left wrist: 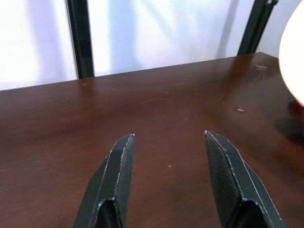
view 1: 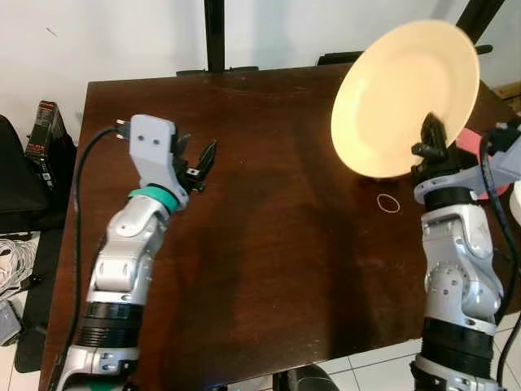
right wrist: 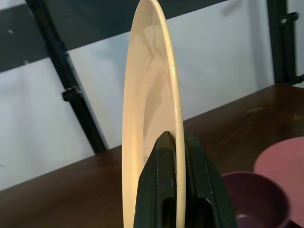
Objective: Setting the table
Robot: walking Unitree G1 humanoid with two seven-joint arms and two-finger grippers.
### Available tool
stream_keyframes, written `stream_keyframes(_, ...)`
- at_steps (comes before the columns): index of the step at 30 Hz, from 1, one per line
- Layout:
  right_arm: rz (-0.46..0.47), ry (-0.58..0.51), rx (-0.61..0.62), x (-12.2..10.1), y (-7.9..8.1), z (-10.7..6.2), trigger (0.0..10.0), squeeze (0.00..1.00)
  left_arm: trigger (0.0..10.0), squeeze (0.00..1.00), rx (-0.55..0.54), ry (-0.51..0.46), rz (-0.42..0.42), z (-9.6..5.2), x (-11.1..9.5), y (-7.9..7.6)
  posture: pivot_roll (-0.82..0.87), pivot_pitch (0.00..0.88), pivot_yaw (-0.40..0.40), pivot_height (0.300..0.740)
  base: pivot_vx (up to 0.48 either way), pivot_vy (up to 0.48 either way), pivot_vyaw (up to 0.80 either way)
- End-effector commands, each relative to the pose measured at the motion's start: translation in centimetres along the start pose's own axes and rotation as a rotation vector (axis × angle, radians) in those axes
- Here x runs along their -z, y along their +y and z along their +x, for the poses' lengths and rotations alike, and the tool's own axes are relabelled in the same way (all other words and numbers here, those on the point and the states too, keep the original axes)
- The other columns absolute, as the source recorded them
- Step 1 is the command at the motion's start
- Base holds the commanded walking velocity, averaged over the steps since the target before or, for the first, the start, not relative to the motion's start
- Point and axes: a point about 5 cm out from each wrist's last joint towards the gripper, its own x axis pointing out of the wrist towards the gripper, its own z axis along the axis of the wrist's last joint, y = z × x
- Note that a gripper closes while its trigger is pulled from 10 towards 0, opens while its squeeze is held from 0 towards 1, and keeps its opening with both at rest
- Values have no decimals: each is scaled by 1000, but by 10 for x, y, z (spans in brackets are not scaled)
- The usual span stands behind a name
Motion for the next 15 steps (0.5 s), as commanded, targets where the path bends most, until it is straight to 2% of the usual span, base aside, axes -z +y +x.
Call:
stream_keyframes(1,-5,-18,23,-1,-1,-1,10000,0,10000,0,-6,34,-18,-1,8,-3,-1,1,17,740,0,0,0)
stream_keyframes(6,-34,-33,46,4,8,-1,10000,0,10000,0,-29,25,-28,3,13,-10,-7,6,32,740,0,0,0)
stream_keyframes(9,-56,-20,67,8,7,-5,10000,0,10000,0,-1,15,-10,3,11,-17,-10,17,32,740,-267,0,0)
stream_keyframes(15,-79,2,86,14,5,-8,10000,0,10000,0,10,11,1,1,9,-22,5,30,30,740,-294,0,0)
